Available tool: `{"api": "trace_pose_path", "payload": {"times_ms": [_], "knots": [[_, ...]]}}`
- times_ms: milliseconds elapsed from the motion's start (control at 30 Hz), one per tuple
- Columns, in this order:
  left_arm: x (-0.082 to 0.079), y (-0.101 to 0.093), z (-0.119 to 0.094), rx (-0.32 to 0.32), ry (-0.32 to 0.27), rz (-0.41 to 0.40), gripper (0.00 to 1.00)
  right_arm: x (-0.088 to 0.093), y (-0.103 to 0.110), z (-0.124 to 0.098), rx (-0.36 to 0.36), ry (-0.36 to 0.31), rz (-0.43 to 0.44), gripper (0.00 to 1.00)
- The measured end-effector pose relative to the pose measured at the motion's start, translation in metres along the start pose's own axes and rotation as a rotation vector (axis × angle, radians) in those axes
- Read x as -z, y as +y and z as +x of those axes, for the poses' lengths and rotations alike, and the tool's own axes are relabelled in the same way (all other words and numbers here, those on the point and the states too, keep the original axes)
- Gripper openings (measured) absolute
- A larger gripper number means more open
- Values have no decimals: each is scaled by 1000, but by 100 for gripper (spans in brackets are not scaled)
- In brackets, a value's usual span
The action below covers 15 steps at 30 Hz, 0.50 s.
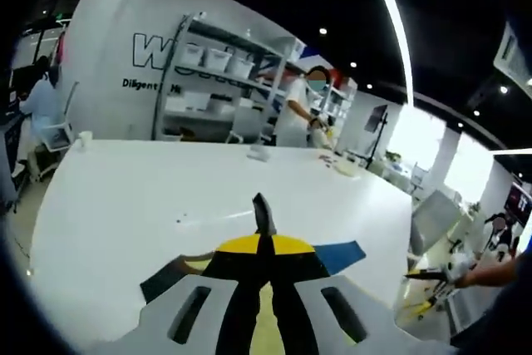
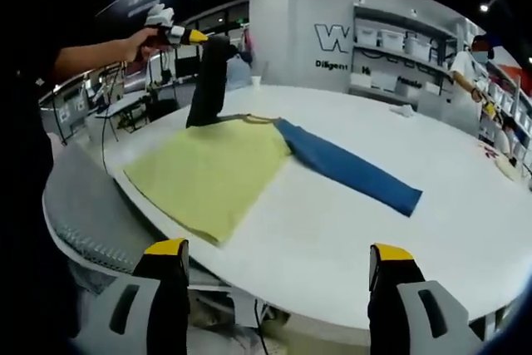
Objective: Fold the garment on the visible template until the final outline fits inside the template.
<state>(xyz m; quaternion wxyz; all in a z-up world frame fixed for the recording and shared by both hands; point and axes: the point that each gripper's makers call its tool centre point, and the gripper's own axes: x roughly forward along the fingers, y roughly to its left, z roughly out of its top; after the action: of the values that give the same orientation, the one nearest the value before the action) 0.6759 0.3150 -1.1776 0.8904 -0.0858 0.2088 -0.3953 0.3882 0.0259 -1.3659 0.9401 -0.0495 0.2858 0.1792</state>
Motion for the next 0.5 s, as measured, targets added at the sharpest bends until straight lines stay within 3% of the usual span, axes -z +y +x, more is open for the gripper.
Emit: {"api": "trace_pose_path", "payload": {"times_ms": [500], "knots": [[59,-24,80,5,140,-100,1,1,-11,-15,40,-2,16,88]]}}
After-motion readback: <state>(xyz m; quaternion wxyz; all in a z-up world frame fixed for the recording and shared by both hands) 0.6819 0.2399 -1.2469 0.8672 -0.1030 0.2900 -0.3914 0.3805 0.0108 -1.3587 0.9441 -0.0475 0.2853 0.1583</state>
